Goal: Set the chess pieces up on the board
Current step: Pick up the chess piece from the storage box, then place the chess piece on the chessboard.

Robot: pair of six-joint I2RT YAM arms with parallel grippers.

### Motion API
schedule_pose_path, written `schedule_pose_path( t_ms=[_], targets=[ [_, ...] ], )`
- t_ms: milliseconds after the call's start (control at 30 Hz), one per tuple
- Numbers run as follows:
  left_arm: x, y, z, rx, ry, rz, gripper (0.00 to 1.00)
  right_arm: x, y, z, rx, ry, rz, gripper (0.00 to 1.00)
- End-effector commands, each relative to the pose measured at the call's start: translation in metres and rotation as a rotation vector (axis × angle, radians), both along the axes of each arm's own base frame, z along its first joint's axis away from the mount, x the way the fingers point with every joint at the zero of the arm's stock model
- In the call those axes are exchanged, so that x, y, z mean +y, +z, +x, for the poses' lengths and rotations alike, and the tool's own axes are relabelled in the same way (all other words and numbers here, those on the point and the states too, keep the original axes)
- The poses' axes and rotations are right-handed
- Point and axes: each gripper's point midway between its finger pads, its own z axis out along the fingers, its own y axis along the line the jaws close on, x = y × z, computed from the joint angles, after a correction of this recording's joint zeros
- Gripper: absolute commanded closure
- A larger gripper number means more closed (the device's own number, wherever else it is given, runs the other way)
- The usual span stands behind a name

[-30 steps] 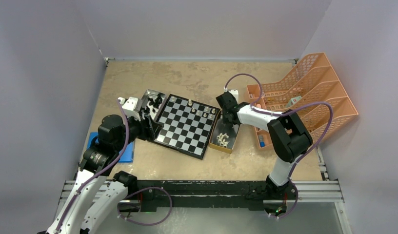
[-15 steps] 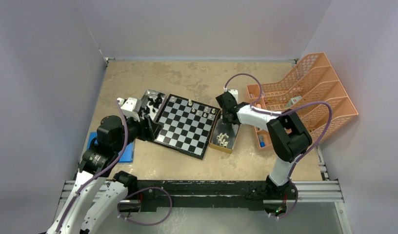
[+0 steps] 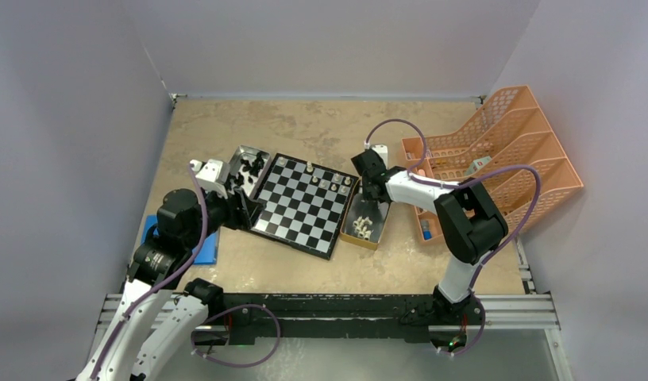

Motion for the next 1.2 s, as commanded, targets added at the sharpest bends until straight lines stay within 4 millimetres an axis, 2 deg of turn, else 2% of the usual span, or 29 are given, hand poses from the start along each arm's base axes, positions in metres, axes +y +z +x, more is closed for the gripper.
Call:
schedule_pose_path(
  t_ms=[0,133,267,433,567,667,800,933,1067,1167],
  targets=[
    [-0.002,0.003,0.002,-0.022,-0.005,-0.017,0.39,0.0,0.026,0.014,-0.081,-0.013,0.008,0.83],
    [-0.005,0.0,0.003,-0.009,-0.018,-0.015,0.39,0.001,0.043,0.007,-0.092,0.0,0.036,0.84],
    [-0.005,-0.002,0.006,0.016,-0.003,-0.02,0.39,0.009,0.07,-0.003,-0.111,0.022,0.105,0.84],
    [-0.016,0.002,0.01,0.072,-0.025,-0.062,0.39,0.032,0.122,-0.011,-0.194,0.093,0.292,0.84],
    [-0.034,0.024,0.016,0.066,-0.082,-0.148,0.39,0.062,0.172,-0.018,-0.275,0.172,0.509,0.84],
    [-0.051,0.043,0.017,0.015,-0.171,-0.215,0.4,0.098,0.211,-0.041,-0.295,0.331,0.755,0.83],
    [-0.065,0.061,0.023,-0.061,-0.248,-0.263,0.42,0.123,0.246,-0.071,-0.286,0.448,1.012,0.83],
    [-0.077,0.064,0.038,-0.092,-0.282,-0.3,0.46,0.137,0.278,-0.095,-0.287,0.514,1.255,0.83],
    [-0.097,0.058,0.055,-0.071,-0.355,-0.315,0.47,0.141,0.29,-0.105,-0.271,0.536,1.338,0.83],
    [-0.116,0.062,0.056,-0.138,-0.426,-0.313,0.47,0.139,0.308,-0.114,-0.285,0.535,1.44,0.82]
  ],
)
